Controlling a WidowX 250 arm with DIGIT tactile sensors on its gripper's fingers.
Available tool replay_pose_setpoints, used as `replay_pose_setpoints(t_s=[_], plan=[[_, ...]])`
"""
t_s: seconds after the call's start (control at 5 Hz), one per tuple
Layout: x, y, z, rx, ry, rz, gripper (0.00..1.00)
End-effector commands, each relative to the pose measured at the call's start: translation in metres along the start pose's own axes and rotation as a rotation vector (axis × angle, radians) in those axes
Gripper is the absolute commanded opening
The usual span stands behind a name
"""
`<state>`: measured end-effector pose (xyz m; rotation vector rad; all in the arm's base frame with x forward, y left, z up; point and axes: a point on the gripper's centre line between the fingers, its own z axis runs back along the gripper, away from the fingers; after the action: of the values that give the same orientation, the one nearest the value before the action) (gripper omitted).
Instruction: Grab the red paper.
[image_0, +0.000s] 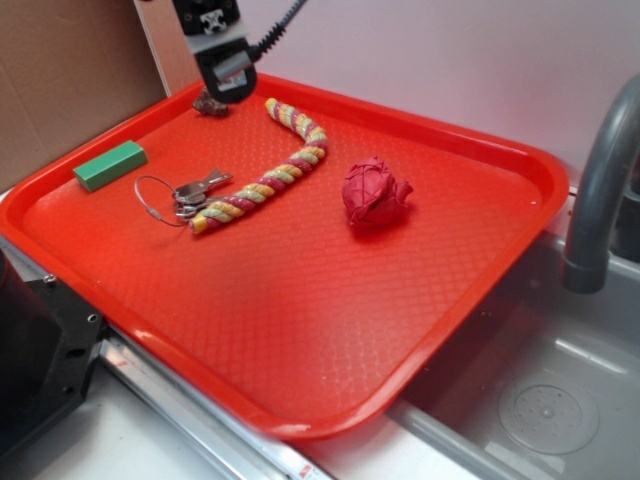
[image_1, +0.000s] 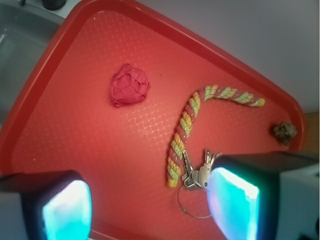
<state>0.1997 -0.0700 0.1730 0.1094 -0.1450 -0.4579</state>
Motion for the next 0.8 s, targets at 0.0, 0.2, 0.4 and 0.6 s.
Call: replay_pose_setpoints(t_s=[0.0,0.2,0.4,0.6], plan=[[0.042,-0.005,-0.041,-0.024,-0.004,-0.094,1.00],[0.055,-0.009,-0.064,-0.013,-0.048,-0.097,1.00],[0.065,-0.006,-0.084,-0.070,-0.096,-0.127,1.00],[0.075,-0.005,-0.101,-0.098,-0.089,-0.147,1.00]])
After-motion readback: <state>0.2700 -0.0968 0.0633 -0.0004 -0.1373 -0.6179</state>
